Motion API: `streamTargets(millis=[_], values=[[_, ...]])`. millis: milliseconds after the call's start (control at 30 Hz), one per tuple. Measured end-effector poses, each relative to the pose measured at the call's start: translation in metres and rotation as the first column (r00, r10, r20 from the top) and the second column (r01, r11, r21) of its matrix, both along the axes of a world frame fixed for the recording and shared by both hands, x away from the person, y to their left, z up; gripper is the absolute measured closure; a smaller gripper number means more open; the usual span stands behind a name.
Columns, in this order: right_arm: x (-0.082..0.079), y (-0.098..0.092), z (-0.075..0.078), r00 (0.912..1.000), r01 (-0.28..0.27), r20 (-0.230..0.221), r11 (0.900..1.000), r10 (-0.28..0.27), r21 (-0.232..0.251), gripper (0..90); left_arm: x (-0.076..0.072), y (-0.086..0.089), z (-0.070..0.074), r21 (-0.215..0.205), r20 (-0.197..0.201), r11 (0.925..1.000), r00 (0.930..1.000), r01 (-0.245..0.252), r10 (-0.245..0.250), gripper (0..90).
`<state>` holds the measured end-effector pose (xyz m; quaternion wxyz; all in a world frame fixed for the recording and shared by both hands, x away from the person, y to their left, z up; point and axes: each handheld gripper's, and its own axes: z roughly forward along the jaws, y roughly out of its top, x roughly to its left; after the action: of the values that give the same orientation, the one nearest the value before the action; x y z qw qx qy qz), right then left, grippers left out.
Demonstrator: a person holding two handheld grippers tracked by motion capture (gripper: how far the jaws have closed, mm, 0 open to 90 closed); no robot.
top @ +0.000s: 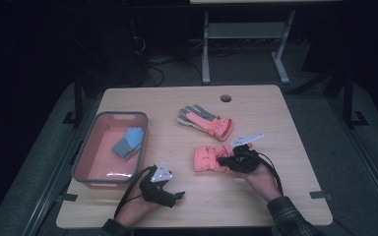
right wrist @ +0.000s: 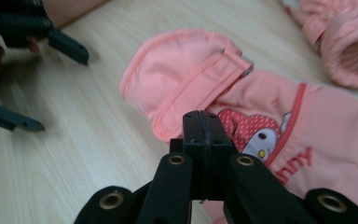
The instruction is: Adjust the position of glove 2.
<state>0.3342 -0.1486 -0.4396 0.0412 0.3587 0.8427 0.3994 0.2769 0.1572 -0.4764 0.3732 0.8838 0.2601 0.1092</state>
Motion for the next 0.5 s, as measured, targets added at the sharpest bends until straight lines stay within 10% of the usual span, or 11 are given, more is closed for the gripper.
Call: streamTargets(millis=[500], values=[[0.002,-0.037,-0.009,0.9971,0.062,-0.041,0.995,-0.065,-0.076,90.0,0.0,0.0,0.0,-0.002,0.001,1.0,1.0,-0.001,0.001,12.5]])
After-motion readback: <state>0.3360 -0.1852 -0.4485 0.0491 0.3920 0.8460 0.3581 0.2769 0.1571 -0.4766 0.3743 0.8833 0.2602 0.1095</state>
